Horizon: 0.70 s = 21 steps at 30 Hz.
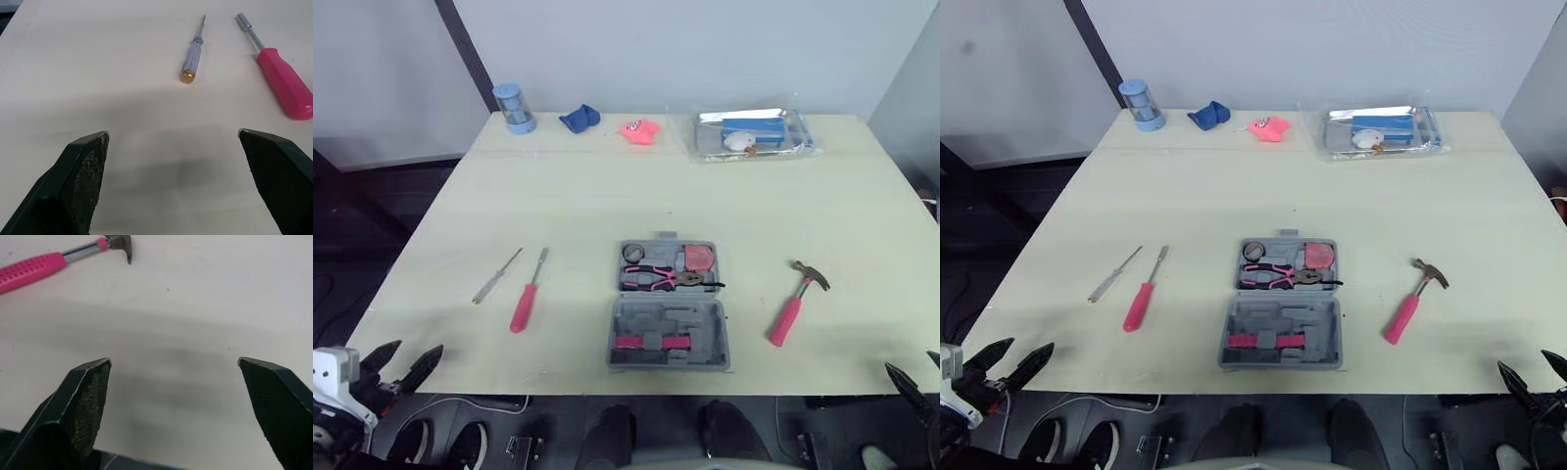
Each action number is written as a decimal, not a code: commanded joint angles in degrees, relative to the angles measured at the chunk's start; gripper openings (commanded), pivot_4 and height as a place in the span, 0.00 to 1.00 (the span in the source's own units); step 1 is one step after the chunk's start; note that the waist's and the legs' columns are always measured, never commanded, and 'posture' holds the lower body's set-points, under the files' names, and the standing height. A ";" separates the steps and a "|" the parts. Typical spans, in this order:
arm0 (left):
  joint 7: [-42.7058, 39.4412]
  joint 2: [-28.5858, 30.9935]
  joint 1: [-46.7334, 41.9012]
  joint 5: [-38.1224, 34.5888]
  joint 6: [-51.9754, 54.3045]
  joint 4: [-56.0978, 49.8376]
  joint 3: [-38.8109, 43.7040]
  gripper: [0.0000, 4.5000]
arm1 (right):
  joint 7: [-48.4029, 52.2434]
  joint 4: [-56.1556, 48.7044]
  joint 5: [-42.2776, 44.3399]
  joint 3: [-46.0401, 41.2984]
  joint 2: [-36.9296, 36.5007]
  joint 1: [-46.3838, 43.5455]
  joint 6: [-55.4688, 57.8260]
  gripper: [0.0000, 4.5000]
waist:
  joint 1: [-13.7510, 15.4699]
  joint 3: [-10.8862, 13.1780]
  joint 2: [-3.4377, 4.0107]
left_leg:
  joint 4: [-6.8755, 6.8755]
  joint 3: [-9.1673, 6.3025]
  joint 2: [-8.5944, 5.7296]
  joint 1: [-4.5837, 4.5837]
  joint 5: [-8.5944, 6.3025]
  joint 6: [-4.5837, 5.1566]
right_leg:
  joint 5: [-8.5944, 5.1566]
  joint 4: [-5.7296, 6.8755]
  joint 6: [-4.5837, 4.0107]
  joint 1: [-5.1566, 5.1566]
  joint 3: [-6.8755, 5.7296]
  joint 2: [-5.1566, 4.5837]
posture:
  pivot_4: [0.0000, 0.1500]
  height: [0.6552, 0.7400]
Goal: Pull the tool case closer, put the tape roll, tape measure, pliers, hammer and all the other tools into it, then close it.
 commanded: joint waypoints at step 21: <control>3.62 7.76 -29.60 10.89 12.80 8.08 -18.27 1.00 | 16.73 -33.69 10.68 18.72 -9.66 -12.61 12.03 0.99 | 0.07 0.00 -0.04 | 0.02 -0.12 0.00 -0.04 0.01 0.00 | 0.03 0.06 0.04 0.01 -0.10 0.02 | 1.00 1.00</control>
